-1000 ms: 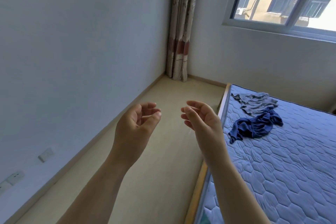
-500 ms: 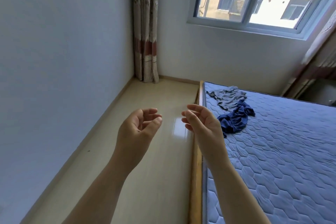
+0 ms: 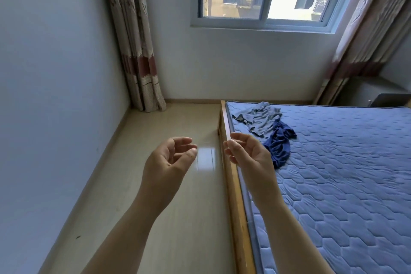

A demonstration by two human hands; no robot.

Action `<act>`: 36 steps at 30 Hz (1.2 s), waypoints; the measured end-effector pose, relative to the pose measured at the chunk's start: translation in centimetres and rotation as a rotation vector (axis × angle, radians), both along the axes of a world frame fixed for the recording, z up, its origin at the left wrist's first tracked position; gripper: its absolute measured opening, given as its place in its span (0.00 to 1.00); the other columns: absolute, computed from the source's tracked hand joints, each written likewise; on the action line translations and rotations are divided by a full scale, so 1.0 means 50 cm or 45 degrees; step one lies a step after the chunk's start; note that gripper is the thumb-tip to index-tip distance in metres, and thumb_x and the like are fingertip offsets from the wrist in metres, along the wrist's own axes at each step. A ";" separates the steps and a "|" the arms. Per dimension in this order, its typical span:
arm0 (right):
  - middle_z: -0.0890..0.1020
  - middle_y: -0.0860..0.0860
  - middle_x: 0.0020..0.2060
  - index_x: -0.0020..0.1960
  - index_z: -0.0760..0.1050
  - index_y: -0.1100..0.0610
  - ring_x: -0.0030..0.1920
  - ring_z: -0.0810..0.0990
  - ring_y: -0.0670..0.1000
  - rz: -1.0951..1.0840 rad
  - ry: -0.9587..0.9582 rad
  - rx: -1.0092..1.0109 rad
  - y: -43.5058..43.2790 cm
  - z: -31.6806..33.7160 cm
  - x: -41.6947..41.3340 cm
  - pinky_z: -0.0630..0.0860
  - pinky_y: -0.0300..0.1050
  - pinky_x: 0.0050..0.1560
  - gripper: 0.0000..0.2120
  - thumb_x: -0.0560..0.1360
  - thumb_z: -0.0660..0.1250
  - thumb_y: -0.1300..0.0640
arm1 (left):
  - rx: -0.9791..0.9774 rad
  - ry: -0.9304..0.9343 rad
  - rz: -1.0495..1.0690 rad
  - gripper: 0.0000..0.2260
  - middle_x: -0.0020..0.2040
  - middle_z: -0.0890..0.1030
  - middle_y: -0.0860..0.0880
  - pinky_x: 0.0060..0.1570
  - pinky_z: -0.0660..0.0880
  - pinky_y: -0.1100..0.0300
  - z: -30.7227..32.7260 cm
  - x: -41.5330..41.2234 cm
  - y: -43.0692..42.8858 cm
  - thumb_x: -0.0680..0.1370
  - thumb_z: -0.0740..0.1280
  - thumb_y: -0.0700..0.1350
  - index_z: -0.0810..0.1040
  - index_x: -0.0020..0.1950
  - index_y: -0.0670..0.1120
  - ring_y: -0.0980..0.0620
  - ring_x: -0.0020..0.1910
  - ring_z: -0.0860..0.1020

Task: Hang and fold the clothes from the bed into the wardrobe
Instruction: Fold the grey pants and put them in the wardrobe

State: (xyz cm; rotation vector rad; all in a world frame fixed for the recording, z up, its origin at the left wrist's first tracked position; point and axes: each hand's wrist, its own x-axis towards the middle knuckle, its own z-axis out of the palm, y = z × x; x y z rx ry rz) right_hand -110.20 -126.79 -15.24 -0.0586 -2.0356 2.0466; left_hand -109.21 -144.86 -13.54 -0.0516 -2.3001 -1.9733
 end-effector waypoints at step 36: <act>0.83 0.53 0.47 0.54 0.78 0.53 0.45 0.83 0.47 -0.697 -0.208 -0.052 0.156 -0.066 -0.789 0.78 0.39 0.46 0.05 0.78 0.67 0.58 | 0.076 -0.128 -0.720 0.07 0.48 0.85 0.47 0.51 0.79 0.51 -0.070 -1.018 0.175 0.74 0.72 0.42 0.81 0.51 0.48 0.47 0.48 0.83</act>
